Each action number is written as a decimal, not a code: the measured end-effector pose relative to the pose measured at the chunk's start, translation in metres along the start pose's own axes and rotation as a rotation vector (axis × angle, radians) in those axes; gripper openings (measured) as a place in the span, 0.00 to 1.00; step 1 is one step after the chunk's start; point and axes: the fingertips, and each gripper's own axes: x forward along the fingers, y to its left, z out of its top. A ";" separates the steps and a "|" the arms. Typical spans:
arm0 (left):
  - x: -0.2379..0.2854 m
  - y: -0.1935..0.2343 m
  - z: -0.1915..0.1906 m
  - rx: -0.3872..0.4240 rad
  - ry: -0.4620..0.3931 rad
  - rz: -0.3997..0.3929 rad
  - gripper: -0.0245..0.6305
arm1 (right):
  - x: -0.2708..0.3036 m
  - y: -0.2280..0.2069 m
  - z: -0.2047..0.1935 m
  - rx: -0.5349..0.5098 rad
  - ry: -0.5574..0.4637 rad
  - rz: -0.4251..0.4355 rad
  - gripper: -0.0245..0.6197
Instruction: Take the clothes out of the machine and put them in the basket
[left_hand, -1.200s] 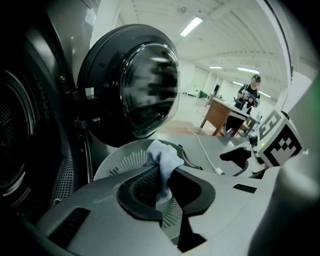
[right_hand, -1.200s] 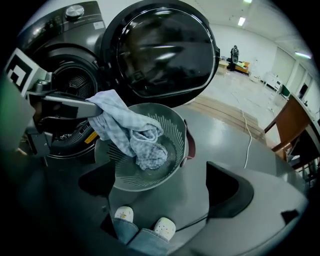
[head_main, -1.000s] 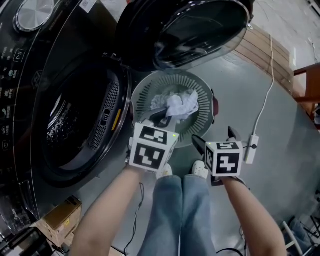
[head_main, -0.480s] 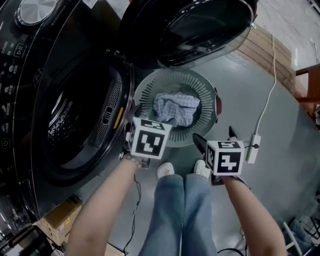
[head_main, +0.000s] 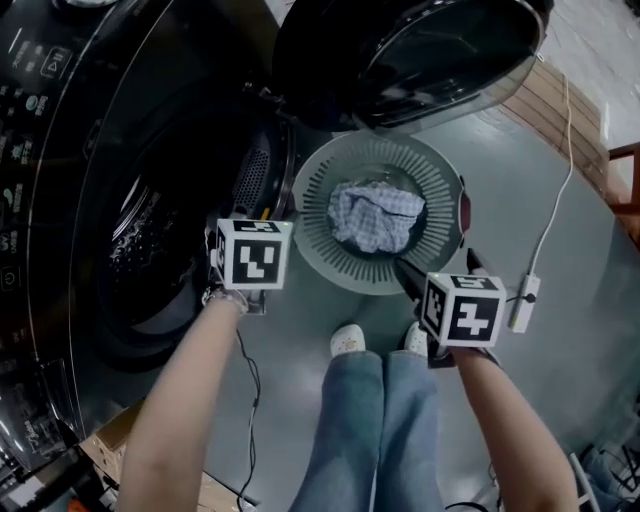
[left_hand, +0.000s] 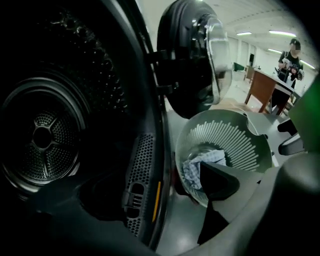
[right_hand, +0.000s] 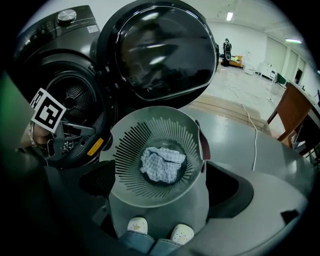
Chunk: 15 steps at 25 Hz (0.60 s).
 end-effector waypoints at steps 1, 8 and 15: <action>0.001 0.009 -0.003 -0.023 -0.005 0.018 0.75 | 0.004 0.006 0.002 0.001 -0.005 0.011 0.91; -0.001 0.078 -0.011 -0.158 -0.147 0.217 0.66 | 0.036 0.041 -0.005 -0.088 -0.005 0.050 0.91; 0.026 0.133 0.007 -0.095 -0.154 0.370 0.63 | 0.059 0.062 0.008 -0.152 -0.038 0.068 0.91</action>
